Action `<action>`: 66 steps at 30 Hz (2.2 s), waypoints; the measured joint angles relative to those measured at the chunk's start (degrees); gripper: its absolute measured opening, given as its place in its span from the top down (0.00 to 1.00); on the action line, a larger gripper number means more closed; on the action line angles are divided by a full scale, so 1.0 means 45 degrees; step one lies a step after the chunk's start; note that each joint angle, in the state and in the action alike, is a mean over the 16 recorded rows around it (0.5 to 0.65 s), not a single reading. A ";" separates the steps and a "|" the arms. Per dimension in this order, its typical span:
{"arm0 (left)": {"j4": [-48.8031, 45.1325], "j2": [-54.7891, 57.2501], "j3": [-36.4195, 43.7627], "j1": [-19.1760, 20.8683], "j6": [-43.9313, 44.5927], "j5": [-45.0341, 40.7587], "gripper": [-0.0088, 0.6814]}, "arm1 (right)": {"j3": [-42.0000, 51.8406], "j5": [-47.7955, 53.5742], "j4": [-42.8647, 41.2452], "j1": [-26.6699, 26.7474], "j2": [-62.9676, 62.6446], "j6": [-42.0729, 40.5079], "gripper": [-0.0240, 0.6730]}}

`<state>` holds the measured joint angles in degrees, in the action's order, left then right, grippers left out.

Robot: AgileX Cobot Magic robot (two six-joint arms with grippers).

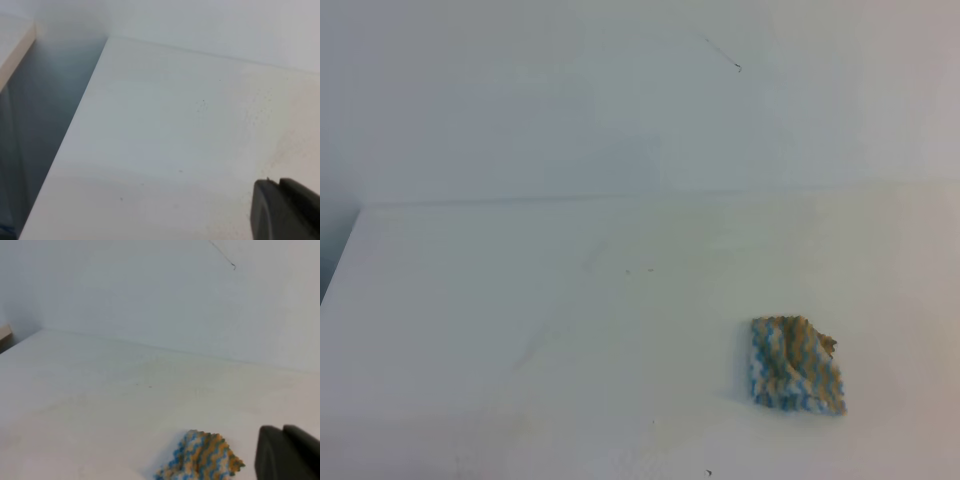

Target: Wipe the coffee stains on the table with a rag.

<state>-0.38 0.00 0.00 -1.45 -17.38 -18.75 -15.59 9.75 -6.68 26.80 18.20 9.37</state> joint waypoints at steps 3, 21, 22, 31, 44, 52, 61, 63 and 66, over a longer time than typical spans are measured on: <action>0.0000 0.0000 0.0000 0.0000 0.0004 0.0000 0.99 | 0.0049 0.0279 0.0009 -0.0475 -0.0476 0.0001 0.97; 0.0000 0.0000 0.0000 -0.0030 0.0001 0.0000 0.99 | 0.1001 0.1316 0.0023 -0.5703 -0.3857 0.0023 0.97; 0.0000 0.0000 0.0000 -0.0050 -0.0001 0.0000 0.99 | 0.1147 0.1305 0.0023 -0.5819 -0.3896 0.0023 0.97; 0.0000 0.0000 0.0000 -0.0313 -0.0016 0.0000 0.99 | 0.2825 0.1303 0.0010 -0.6083 -0.3977 0.0020 0.97; 0.0000 0.0000 0.0000 -0.0479 -0.0006 0.0000 0.99 | 0.3899 0.1450 -0.0033 -0.6104 -0.4018 0.0006 0.97; 0.0000 0.0000 0.0000 -0.0479 0.0009 0.0000 0.99 | 0.3899 0.1465 -0.0033 -0.6113 -0.4018 -0.0007 0.97; 0.0000 0.0000 0.0000 -0.0479 0.0013 0.0000 0.99 | 0.3899 0.1476 -0.0033 -0.6113 -0.4018 -0.0003 0.97; 0.0000 0.0000 0.0000 -0.0479 0.0013 0.0000 0.99 | 0.3899 0.1476 -0.0033 -0.6113 -0.4018 0.0003 0.97; 0.0000 0.0000 0.0000 -0.0479 0.0009 0.0000 0.99 | 0.3899 0.1476 -0.0033 -0.6113 -0.4018 0.0012 0.97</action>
<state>-0.38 0.00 0.00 -3.60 -17.34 -18.75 1.96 16.39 -6.83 -0.71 0.12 9.43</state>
